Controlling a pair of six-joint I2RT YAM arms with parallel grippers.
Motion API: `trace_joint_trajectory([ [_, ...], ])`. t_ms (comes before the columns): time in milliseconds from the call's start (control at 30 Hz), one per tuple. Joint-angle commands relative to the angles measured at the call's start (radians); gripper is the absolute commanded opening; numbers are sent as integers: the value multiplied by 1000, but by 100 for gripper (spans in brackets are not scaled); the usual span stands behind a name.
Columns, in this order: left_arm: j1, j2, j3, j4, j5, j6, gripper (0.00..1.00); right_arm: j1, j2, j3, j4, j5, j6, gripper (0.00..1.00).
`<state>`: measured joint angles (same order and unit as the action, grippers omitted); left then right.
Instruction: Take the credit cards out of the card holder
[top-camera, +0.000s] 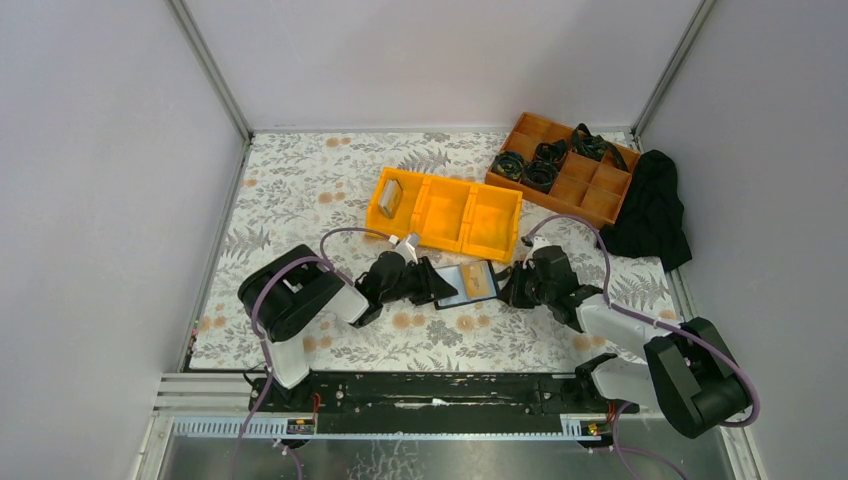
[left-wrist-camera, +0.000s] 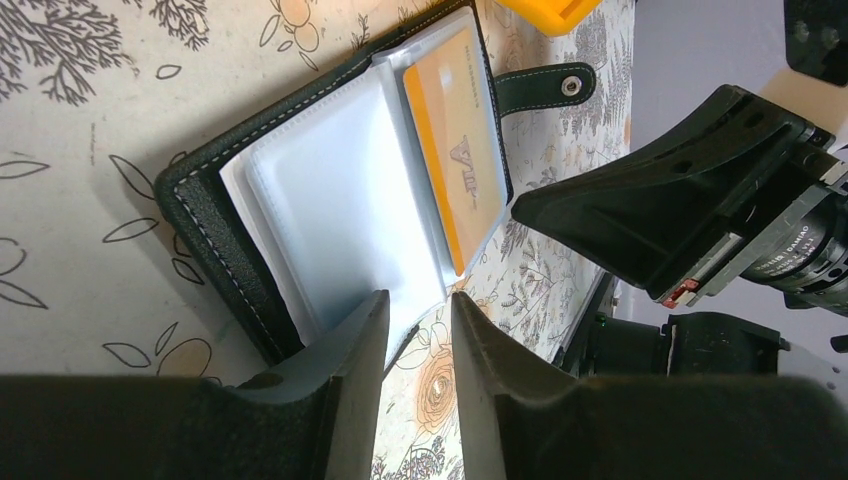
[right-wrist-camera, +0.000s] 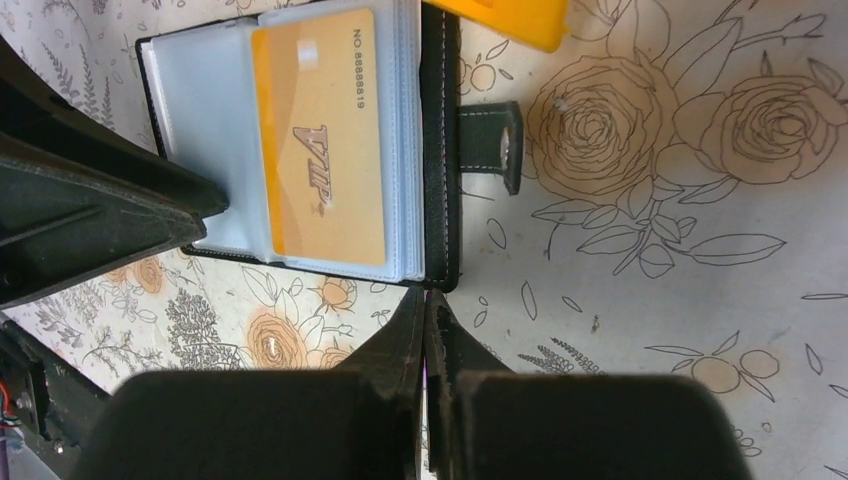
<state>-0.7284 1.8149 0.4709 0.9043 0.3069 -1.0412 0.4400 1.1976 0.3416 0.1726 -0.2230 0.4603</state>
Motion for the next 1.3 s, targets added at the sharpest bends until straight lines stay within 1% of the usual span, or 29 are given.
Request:
trace_joint_trajectory([
  [0,-3,9,0,-47,-43,31,37,8,-18,70,-20,75,-8,0],
  [133,-3,-30,-4,-96,-60,58,37,8,40,122,-23,115,-36,0],
  [200,-4,-49,-3,-117,-63,75,40,7,75,149,-23,120,-45,0],
  [333,-3,-69,4,-139,-62,93,50,7,147,183,-2,117,-51,0],
  [433,-3,-76,13,-142,-45,95,53,7,195,208,-11,100,-49,0],
  [600,-4,-74,39,-121,-19,85,54,9,198,195,-13,75,-45,0],
  [867,-3,-5,103,-58,38,35,54,9,185,129,27,44,-21,0],
  [1100,-3,53,111,-53,21,29,53,9,163,120,28,36,-18,0],
  [1267,-3,85,98,34,39,-8,52,10,168,115,41,19,-11,0],
])
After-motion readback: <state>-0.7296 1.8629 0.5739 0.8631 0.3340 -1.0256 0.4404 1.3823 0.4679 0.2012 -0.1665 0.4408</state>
